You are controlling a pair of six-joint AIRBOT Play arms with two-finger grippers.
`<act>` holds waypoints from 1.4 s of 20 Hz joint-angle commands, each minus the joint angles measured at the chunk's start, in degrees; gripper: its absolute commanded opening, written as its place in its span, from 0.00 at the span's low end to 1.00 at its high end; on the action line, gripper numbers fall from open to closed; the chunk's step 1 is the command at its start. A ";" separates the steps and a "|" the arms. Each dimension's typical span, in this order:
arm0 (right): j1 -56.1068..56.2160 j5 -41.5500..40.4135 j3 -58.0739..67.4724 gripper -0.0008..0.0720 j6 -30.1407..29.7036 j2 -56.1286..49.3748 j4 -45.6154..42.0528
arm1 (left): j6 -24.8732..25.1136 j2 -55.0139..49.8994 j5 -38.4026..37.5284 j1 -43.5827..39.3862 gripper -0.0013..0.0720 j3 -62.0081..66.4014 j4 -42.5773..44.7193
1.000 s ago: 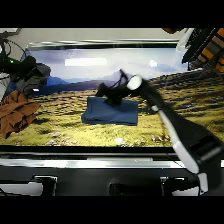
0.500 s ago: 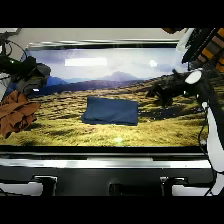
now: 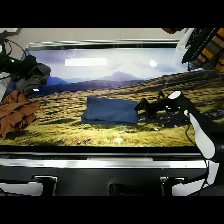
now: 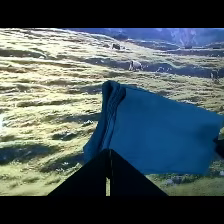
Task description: Fold the clothes and pants, and hang the long-sleeved shirts on hangers.
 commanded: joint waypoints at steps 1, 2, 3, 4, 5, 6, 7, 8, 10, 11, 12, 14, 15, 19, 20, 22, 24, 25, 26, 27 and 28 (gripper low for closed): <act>2.58 -4.09 -0.50 0.67 -0.79 -1.31 0.31 | 0.00 -0.44 0.83 0.04 0.05 0.00 0.00; 2.91 -4.02 -0.50 0.62 -0.59 -1.29 0.66 | -0.02 -0.72 0.83 0.04 0.05 0.00 0.00; 2.95 -3.58 -0.48 0.52 -0.59 -1.29 1.84 | -0.02 -0.94 0.83 0.02 0.04 0.00 -0.02; 2.95 -3.02 -0.46 0.34 -0.61 -1.29 2.80 | -0.02 -1.16 0.81 0.02 0.04 0.00 -0.02; 2.95 -2.60 -0.44 0.04 -0.59 -1.18 3.28 | -0.02 -1.29 0.81 0.04 0.05 0.00 -0.02; 2.95 -2.56 -0.44 0.05 -0.59 -0.85 3.96 | -0.02 -1.31 0.83 0.04 0.05 0.00 -0.02; 2.71 -2.93 -0.02 0.05 -0.55 -0.31 4.42 | 0.00 -1.31 0.81 0.04 0.05 0.00 0.00; 2.21 -3.34 1.55 0.05 -0.52 0.24 4.15 | -0.02 -1.31 0.83 0.04 0.04 0.00 0.00; -0.17 -3.58 6.99 0.05 1.99 0.55 4.04 | 0.00 -1.31 0.81 0.04 0.04 0.00 0.00; -1.99 -4.11 9.97 0.05 3.72 0.55 3.82 | 0.00 -1.31 0.79 0.04 0.05 0.00 0.00; -4.31 -4.76 13.07 0.05 6.27 0.55 3.06 | 0.00 -1.31 0.79 0.04 0.05 0.00 0.00; -9.40 -6.01 18.05 0.05 11.15 0.55 0.35 | 0.00 -1.33 0.81 0.04 0.04 0.00 0.00; -12.13 -6.43 19.74 0.05 13.03 0.57 -0.74 | 0.00 -1.33 0.81 0.04 0.05 0.00 0.00; -24.46 -6.67 22.27 0.05 20.00 1.84 -5.25 | 0.00 -1.33 0.79 0.04 0.04 0.00 0.00; -27.69 -5.81 22.27 0.05 22.58 2.71 -7.98 | 0.00 -1.33 0.79 0.04 0.04 0.00 0.00; -33.53 -1.53 22.27 0.04 27.96 4.55 -16.09 | 0.00 -1.33 0.76 0.04 0.04 0.00 0.00; -38.47 6.36 22.01 0.04 33.16 6.27 -27.65 | 0.00 -1.33 0.76 0.04 0.04 0.00 0.00; -40.35 10.36 21.75 0.04 34.12 6.91 -32.89 | -0.02 -1.33 0.76 0.04 0.04 0.00 0.00; -41.99 13.79 21.16 0.04 34.14 7.56 -37.44 | 0.00 -1.33 0.76 0.04 0.04 0.00 0.00; -43.17 16.28 19.98 0.04 33.51 8.41 -41.24 | 0.00 -1.33 0.74 0.04 0.04 0.00 0.00; -43.95 18.03 18.27 0.04 33.55 9.33 -44.46 | 0.00 -1.33 0.79 0.04 0.04 0.00 0.00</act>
